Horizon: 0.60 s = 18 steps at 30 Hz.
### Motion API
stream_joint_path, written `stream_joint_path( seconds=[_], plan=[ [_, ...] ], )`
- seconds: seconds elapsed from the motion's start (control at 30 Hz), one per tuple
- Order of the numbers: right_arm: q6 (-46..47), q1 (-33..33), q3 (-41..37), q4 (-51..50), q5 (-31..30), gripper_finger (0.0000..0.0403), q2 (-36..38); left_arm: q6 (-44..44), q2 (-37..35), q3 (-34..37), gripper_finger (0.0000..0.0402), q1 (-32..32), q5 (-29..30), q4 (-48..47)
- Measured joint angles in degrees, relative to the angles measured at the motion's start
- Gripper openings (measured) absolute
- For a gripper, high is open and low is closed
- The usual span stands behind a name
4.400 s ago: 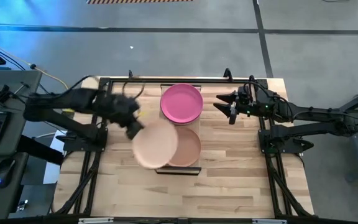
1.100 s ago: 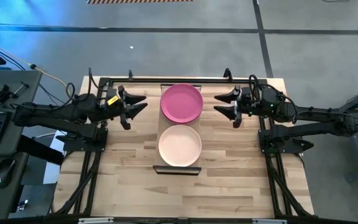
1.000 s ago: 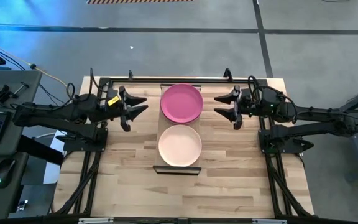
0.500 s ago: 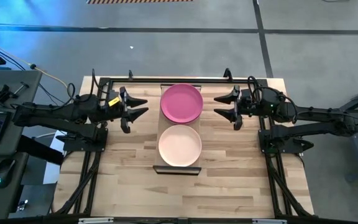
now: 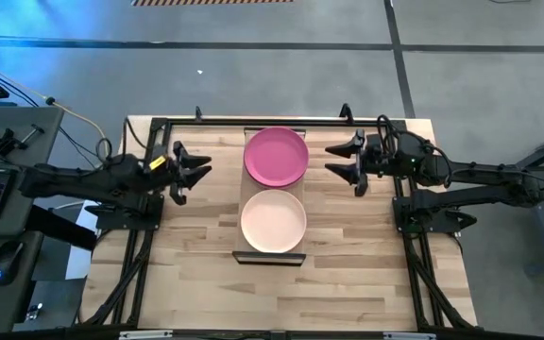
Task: Place and stack plates onto a shelf
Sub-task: Return to Home Position
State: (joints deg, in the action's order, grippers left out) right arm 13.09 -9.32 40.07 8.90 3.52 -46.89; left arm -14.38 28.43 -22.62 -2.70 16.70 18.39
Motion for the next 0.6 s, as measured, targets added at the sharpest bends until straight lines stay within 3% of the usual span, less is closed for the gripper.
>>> stream_joint_path(
  seconds=[0.27,0.6],
  plan=[
    [2.5,0.0,0.0,-0.06,-0.06,0.0232,0.0,-2.77,-8.24,11.8,0.0012,-0.02,-0.12,5.76],
    [4.63,0.0,0.0,-0.06,-0.01,0.0232,0.0,-4.47,-19.27,20.24,0.0001,0.0,0.51,7.45]
  ],
)
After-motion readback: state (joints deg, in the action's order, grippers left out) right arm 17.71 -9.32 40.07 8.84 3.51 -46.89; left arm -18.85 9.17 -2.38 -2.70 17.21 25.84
